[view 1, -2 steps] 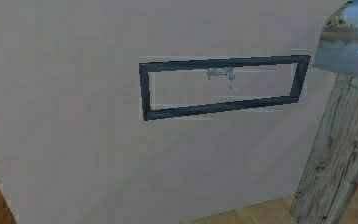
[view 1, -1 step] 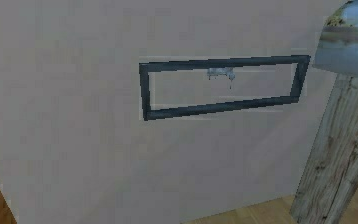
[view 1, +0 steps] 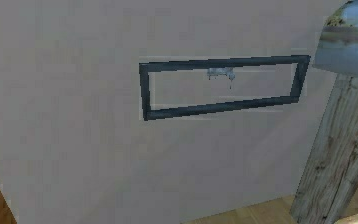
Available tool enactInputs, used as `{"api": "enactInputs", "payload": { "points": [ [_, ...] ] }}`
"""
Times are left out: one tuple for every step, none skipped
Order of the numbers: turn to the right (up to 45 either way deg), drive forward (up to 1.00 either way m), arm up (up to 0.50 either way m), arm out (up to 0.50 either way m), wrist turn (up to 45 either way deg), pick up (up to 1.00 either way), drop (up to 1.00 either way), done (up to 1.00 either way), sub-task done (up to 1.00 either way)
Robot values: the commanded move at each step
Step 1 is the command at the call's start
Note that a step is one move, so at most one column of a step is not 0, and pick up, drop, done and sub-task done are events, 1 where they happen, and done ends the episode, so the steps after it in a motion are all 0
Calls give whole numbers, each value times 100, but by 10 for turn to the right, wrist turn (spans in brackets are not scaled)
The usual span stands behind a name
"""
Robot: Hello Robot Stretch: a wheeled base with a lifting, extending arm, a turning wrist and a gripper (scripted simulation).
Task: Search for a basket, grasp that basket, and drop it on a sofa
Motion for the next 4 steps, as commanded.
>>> {"api": "enactInputs", "payload": {
  "points": [
    [0,0,0,0,-360,0,0,0,0],
    [0,0,0,-14,0,0,0,0,0],
    [-450,0,0,0,0,0,0,0,0],
    [-450,0,0,0,0,0,0,0,0]
  ]
}}
